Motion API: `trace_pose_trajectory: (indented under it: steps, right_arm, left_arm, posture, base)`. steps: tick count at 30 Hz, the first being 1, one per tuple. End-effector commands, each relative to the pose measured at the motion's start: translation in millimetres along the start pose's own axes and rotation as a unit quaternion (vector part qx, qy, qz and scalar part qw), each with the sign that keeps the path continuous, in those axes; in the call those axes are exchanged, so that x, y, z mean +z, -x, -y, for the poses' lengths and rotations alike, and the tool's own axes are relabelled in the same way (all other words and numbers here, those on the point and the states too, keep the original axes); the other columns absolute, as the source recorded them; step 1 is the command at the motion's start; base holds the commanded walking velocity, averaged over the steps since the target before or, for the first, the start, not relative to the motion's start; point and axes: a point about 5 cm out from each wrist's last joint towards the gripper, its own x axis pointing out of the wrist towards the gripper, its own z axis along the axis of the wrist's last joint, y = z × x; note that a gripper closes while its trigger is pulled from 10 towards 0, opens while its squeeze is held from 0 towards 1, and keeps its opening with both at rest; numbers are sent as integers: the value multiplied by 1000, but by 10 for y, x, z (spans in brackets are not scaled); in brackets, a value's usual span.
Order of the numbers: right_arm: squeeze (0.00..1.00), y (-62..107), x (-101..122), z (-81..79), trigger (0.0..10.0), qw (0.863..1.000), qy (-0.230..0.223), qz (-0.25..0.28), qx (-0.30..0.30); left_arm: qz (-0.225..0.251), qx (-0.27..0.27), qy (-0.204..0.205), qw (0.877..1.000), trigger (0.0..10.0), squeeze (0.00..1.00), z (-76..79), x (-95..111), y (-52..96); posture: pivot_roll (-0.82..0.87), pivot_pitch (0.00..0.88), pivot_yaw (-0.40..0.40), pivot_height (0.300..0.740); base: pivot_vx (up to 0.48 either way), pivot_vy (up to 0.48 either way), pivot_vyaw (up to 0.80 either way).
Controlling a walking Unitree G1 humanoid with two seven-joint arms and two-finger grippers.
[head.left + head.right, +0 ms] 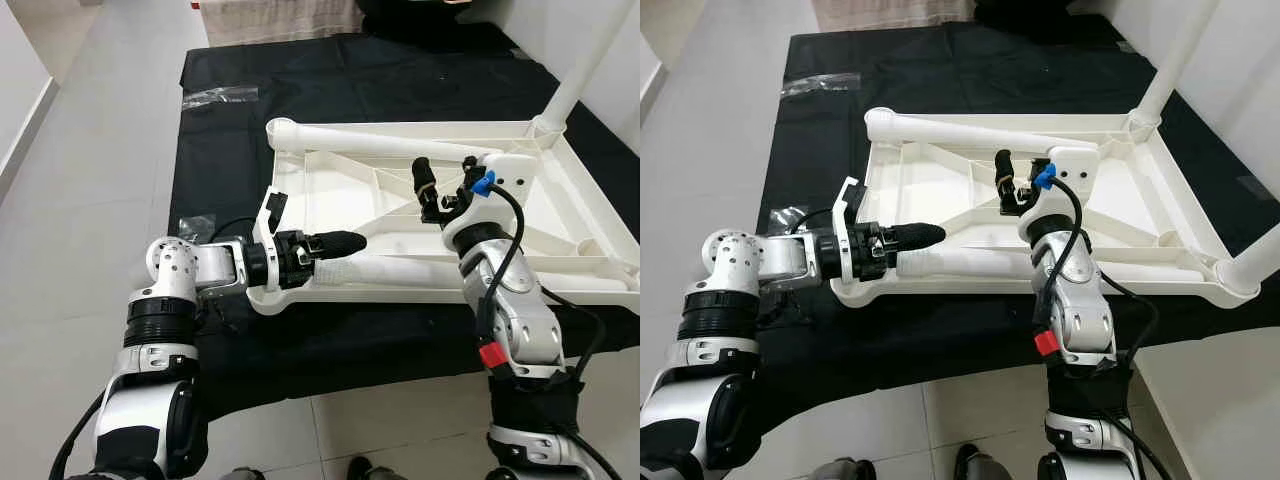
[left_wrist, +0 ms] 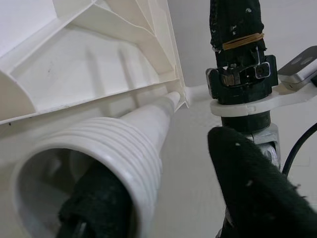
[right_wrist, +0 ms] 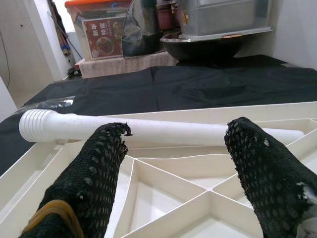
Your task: Building children table
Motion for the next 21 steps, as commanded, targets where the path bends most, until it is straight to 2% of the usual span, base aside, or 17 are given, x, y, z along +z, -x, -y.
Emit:
trace_pose_trajectory:
  steps: [1, 17, 21]
  right_arm:
    - [0, 7, 26, 7, 10000, 1000, -5, 2, 2]
    - [0, -98, 194, 13, 10000, 1000, -12, 28, -1]
    - [0, -143, 282, -8, 10000, 999, -18, 43, 4]
  left_arm:
    - [-7, 1, 5, 1000, 0, 0, -2, -10, 5]
    - [-11, 7, 13, 1000, 0, 0, -38, -44, 99]
    - [-15, 1, 7, 1000, 0, 0, -2, -60, 199]
  posture:
    - [62, 187, 6, 740]
    - [66, 172, -1, 740]
    - [65, 150, -9, 740]
  base:
    - [0, 0, 0]
    - [0, 0, 0]
    - [0, 0, 0]
